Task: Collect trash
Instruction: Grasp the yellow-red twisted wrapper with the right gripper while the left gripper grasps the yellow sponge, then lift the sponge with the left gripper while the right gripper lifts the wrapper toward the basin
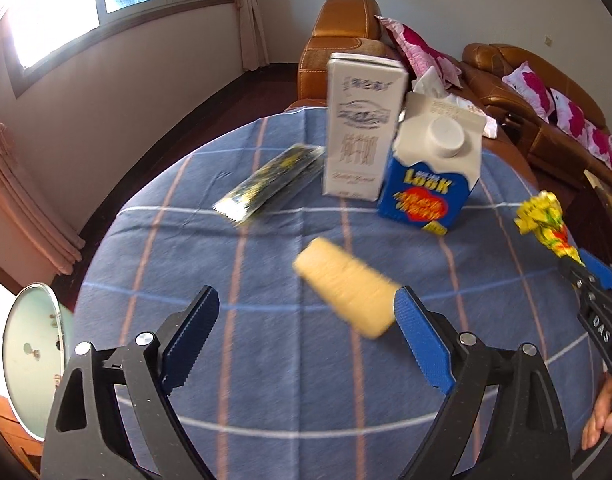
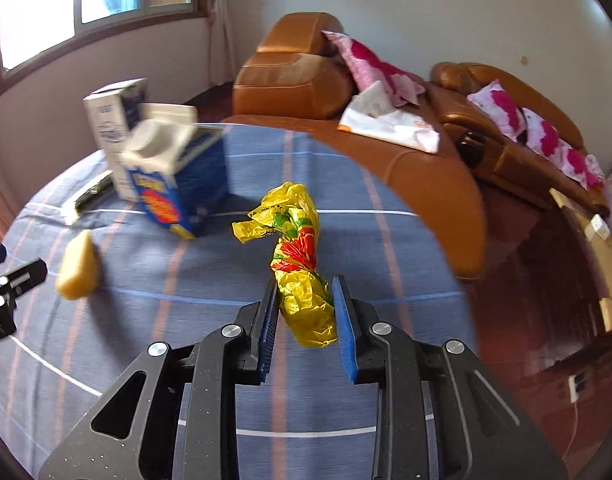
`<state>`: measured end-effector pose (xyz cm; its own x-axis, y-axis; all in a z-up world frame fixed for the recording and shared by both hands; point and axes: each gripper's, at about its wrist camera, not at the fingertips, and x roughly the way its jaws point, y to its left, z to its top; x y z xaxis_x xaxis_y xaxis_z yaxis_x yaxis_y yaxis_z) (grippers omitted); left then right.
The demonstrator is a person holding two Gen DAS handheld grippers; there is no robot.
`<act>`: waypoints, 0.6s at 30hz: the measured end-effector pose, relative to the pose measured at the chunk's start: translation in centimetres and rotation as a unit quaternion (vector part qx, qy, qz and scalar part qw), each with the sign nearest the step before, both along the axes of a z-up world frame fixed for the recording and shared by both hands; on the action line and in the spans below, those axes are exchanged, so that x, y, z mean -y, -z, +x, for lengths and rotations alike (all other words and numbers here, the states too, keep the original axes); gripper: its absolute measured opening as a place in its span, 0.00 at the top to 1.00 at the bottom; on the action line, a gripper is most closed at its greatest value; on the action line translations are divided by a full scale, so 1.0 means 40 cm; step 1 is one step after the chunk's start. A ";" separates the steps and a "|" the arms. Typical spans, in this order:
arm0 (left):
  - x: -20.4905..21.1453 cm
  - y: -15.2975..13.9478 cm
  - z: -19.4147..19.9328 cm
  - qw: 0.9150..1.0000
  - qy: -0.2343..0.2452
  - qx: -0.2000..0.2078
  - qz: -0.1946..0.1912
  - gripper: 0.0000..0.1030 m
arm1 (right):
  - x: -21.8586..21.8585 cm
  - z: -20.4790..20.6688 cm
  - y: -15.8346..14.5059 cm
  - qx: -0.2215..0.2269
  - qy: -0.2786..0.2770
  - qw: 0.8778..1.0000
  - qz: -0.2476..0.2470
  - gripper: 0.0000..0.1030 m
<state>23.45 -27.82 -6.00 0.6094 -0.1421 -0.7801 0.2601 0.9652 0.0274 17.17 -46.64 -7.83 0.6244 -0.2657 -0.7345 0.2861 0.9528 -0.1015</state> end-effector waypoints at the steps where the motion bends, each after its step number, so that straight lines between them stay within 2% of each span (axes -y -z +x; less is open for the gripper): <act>1: 0.017 0.004 0.005 1.000 -0.003 0.002 0.002 0.16 | 0.014 -0.001 0.003 -0.002 0.003 1.000 -0.004 0.73; 5: 0.092 0.030 0.035 1.000 -0.014 0.000 0.001 0.24 | 0.050 -0.013 0.017 -0.007 0.007 1.000 -0.008 0.73; 7: 0.123 0.059 0.053 1.000 -0.013 -0.014 0.012 0.33 | 0.049 -0.019 0.015 -0.002 0.003 1.000 -0.003 0.73; 8: 0.129 0.075 0.058 0.999 -0.012 -0.028 0.014 0.41 | 0.046 -0.025 0.012 0.001 0.001 1.000 0.002 0.73; 10: 0.129 0.090 0.056 0.999 -0.022 -0.024 0.027 0.49 | 0.038 -0.036 0.002 0.008 -0.007 1.000 0.008 0.73; 12: 0.124 0.089 0.049 0.999 -0.019 -0.014 0.041 0.65 | 0.028 -0.042 -0.003 0.010 -0.013 1.000 0.010 0.73; 15: 0.090 0.080 0.048 0.999 -0.017 -0.021 0.027 0.73 | 0.004 -0.055 -0.011 0.013 -0.015 1.000 0.011 0.73; 18: 0.062 0.067 0.030 0.999 -0.010 -0.008 0.033 0.80 | -0.023 -0.070 -0.026 0.024 -0.016 0.999 0.020 0.73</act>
<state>24.66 -30.29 -8.67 0.5993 -0.0784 -0.7967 0.2421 0.9663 0.0870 14.37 -45.73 -6.79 0.6673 -0.2162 -0.7127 0.2592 0.9645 -0.0499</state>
